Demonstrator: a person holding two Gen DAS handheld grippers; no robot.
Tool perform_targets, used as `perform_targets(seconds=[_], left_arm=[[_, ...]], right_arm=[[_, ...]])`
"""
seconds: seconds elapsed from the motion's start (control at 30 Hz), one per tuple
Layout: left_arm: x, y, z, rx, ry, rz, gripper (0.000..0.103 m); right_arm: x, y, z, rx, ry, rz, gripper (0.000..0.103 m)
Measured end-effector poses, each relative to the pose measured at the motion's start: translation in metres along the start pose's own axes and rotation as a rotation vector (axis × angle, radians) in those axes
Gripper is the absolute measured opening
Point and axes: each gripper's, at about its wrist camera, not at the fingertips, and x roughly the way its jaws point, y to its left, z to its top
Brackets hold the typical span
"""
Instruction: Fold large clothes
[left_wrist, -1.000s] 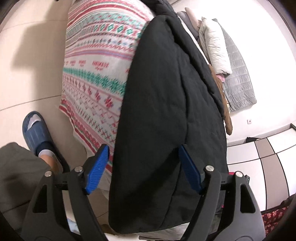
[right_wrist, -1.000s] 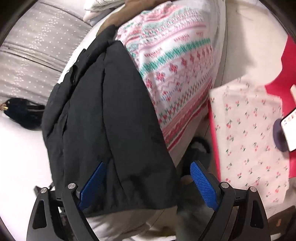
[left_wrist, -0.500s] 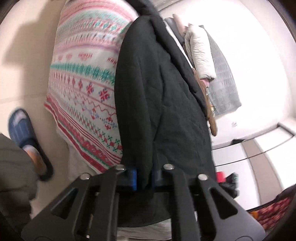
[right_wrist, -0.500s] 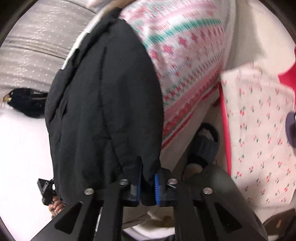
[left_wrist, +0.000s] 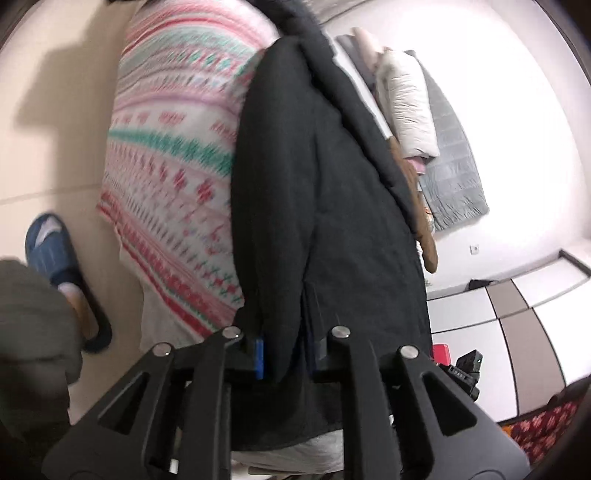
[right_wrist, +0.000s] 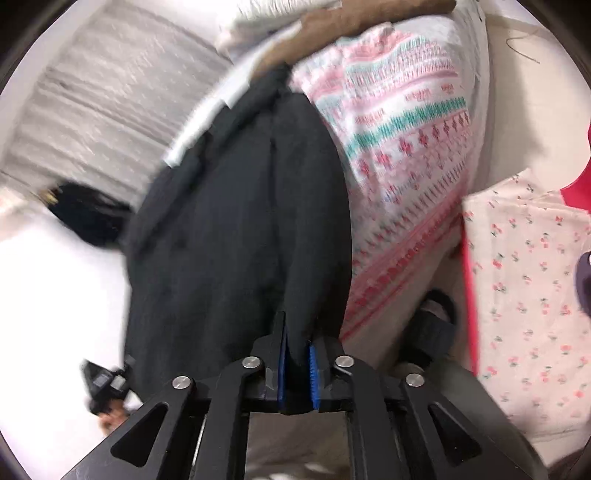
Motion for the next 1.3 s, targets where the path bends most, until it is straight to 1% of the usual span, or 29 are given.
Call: perform_targets(seconds=[0.03,0.07,0.13,0.2,0.23,0.27,0.3,0.37,0.4,0.43,0.47,0.57,0.67,0.77,0.83,0.9,0.97,1.03,1.07,1.2,1.3], left_arm=[[-0.001,0.002,-0.002,-0.015,-0.006,-0.014,0.023],[-0.002,0.003,-0.004,-0.024,-0.009,-0.024,0.031],[-0.001,0.006,-0.011,-0.038,-0.009,-0.054,0.042],[0.001,0.007,-0.018,-0.035,-0.005,-0.066,0.042],[0.002,0.008,-0.022,-0.036,-0.008,-0.073,0.035],[0.001,0.007,-0.023,-0.031,-0.013,-0.076,0.011],[-0.002,0.006,-0.026,-0.015,-0.026,-0.07,0.011],[-0.007,0.005,-0.028,-0.006,-0.048,-0.081,0.009],[-0.013,0.004,-0.028,-0.01,-0.058,-0.082,0.008],[-0.018,0.004,-0.026,-0.017,-0.064,-0.092,0.008],[-0.022,0.002,-0.024,-0.023,-0.072,-0.096,0.007],[-0.036,-0.011,-0.02,-0.006,-0.087,-0.073,0.006],[-0.058,-0.03,-0.02,0.032,-0.13,-0.077,0.006],[-0.085,-0.039,-0.024,0.029,-0.161,-0.112,0.005],[-0.107,-0.047,-0.03,0.05,-0.182,-0.136,0.005],[-0.129,-0.057,-0.04,0.088,-0.211,-0.143,0.005],[-0.153,-0.068,-0.055,0.142,-0.231,-0.158,0.005],[-0.17,-0.073,-0.07,0.181,-0.244,-0.174,0.005],[-0.175,-0.074,-0.074,0.188,-0.247,-0.174,0.005],[-0.196,-0.067,-0.098,0.195,-0.235,-0.177,0.005],[-0.206,-0.062,-0.101,0.186,-0.247,-0.177,0.005]], right_arm=[[0.008,-0.002,0.0,0.003,0.021,-0.021,0.026],[0.013,-0.006,0.0,0.021,0.04,-0.043,0.034],[0.021,-0.015,-0.001,0.067,0.071,-0.064,0.036],[0.028,-0.022,-0.002,0.098,0.1,-0.044,0.036],[0.029,-0.021,-0.003,0.095,0.101,-0.035,0.033],[0.03,-0.018,-0.004,0.077,0.099,-0.042,0.017],[0.03,-0.016,-0.005,0.064,0.092,-0.045,0.008],[0.024,-0.01,-0.009,0.04,0.06,-0.045,0.007],[0.017,-0.007,-0.01,0.034,0.025,-0.027,0.006],[0.011,-0.006,-0.011,0.035,-0.003,0.0,0.006],[-0.001,-0.006,-0.013,0.044,-0.052,0.042,0.005],[-0.024,-0.004,-0.013,0.055,-0.141,0.123,0.005],[-0.046,0.003,-0.016,0.028,-0.201,0.169,0.005],[-0.066,0.014,-0.027,0.004,-0.239,0.212,0.004],[-0.082,0.017,-0.037,-0.009,-0.276,0.253,0.004],[-0.104,0.023,-0.051,-0.031,-0.318,0.29,0.004],[-0.129,0.027,-0.068,-0.051,-0.359,0.321,0.004],[-0.15,0.032,-0.081,-0.074,-0.391,0.328,0.004],[-0.162,0.034,-0.092,-0.088,-0.408,0.33,0.004],[-0.187,0.037,-0.122,-0.108,-0.438,0.33,0.004],[-0.198,0.041,-0.14,-0.125,-0.449,0.33,0.004]])
